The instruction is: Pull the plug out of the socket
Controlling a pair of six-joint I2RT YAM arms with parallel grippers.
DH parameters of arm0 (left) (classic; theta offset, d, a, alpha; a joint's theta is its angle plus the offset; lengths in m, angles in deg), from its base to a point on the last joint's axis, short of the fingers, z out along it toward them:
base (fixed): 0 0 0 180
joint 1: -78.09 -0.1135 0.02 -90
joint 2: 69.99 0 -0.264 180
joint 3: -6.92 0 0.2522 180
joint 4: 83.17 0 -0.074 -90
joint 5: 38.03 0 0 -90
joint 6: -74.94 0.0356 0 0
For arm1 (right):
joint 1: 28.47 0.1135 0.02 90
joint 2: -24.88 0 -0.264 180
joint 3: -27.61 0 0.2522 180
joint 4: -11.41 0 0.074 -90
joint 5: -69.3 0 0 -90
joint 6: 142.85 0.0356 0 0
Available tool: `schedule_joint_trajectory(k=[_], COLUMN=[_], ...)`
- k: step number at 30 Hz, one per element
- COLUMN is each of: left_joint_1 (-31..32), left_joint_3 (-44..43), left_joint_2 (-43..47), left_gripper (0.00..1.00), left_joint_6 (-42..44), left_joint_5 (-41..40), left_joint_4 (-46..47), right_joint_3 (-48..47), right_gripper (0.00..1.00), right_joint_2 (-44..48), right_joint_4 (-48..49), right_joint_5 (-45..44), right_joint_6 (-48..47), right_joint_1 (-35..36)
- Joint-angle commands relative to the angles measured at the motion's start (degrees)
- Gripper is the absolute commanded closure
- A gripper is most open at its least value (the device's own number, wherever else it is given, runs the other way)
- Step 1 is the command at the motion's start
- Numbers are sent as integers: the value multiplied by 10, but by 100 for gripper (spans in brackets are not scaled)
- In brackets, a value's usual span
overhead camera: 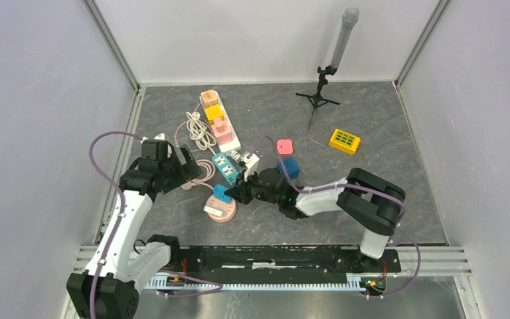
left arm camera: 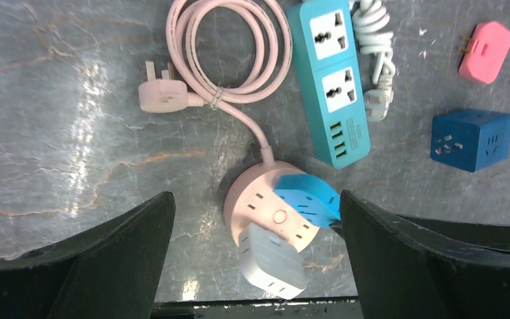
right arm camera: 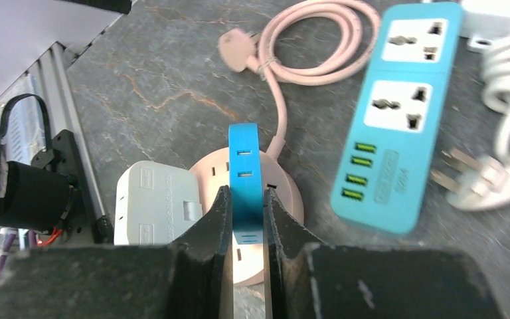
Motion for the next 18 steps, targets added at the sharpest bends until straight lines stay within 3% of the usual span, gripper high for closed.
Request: schedule_joint_trajectory(k=[1,5,10,13,18], left_joint_1=[-2,-2,-2,-1,-1], left_joint_3=[32,80,106,119,134], left_joint_2=[-9,-27,-58,-62,-64], left_gripper=[1,6,21,29,37], left_joint_6=[-41,-79,-98,-104,-113], left_joint_5=[75,133,161,161,166], left_joint_4=[40,89,95,95,94], right_joint_3=[49,34,21,13,-18], right_gripper=[94,87,61,51,47], right_joint_2=[53,43,34,31,19], right_joint_4=[32,7,-3,-11,-43], right_joint_5=[-118,-117,-96,-77,-26], right_joint_6=[-5,3,15,12,-14], right_joint_1=[8,11,10,10,6])
